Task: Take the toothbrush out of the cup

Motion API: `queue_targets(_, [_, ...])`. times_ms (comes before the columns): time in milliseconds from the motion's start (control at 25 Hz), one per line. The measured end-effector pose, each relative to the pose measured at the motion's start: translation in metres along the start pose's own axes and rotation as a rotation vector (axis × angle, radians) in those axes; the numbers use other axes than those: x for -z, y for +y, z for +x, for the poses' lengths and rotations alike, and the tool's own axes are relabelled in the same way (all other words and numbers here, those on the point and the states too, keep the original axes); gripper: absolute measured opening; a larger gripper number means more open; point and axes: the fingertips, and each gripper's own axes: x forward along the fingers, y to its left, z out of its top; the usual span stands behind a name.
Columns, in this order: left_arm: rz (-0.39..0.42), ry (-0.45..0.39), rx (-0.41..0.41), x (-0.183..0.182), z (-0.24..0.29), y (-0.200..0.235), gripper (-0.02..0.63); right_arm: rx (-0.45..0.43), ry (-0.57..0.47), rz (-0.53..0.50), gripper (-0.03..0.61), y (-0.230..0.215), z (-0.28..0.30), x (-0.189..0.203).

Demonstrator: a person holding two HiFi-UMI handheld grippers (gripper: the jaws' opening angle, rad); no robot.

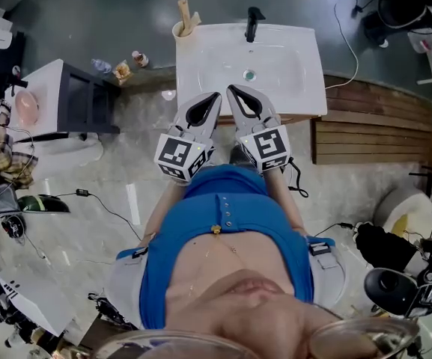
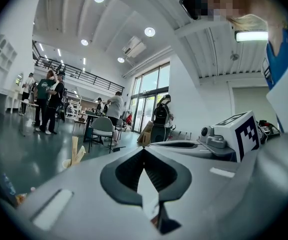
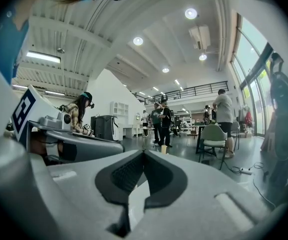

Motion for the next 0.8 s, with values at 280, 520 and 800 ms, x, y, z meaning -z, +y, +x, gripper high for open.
queue_targets(280, [0.01,-0.007,-0.05,-0.007,0.05,0.003,0.002,-0.031,-0.016,-0.01,0.002,-0.053,0.01,-0.007])
queue_targets(520, [0.028,-0.016,-0.108,-0.011,0.085,0.008,0.002,-0.065,-0.014,-0.011,0.002,-0.089,0.016,-0.007])
queue_targets(800, [0.019,-0.015,-0.189,-0.007,0.097,0.023,0.002,-0.121,-0.011,-0.003,0.002,-0.102,0.028,-0.001])
